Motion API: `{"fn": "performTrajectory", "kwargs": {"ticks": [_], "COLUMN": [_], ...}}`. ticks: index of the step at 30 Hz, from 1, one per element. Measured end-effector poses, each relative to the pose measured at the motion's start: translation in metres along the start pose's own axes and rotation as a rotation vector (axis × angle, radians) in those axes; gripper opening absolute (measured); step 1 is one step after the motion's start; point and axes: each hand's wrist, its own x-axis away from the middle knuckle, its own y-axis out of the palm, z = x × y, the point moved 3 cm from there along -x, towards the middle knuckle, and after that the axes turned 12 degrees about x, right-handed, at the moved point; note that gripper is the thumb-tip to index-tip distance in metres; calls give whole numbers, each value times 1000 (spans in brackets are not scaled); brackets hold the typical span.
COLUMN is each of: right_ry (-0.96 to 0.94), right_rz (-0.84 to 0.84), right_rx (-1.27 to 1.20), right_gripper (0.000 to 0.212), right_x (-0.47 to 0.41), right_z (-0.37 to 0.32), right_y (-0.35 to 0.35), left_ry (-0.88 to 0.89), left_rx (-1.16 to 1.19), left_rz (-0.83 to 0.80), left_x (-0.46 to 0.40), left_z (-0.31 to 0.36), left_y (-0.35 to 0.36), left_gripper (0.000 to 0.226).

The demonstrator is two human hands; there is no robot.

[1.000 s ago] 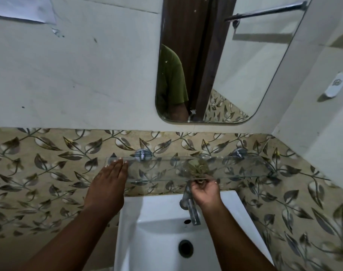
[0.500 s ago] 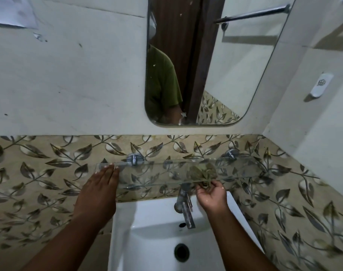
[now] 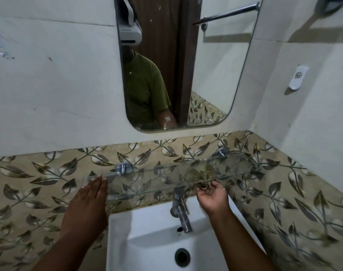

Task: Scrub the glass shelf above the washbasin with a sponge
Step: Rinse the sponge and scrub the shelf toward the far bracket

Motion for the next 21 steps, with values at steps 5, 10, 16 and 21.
{"fn": "performTrajectory", "kwargs": {"ticks": [5,10,16,21], "right_ry": [30,117,15,-42], "right_rz": [-55,-149,-27,-63], "right_rx": [-61,-15,-153,-281], "right_gripper": [40,34,49,38], "right_x": [-7,-1,-11,-23], "right_z": [9,20,-38,-59], "right_y": [33,28,-22,0], "left_ry": [-12,-13,-10,5], "left_rx": [-22,-88,-104,-85], "left_rz": [-37,-109,-159,-154], "left_x": [2,-3,-8,-10], "left_z": [-3,-6,-2,-5], "left_y": [0,1,2,3], "left_gripper": [93,108,113,119]}}
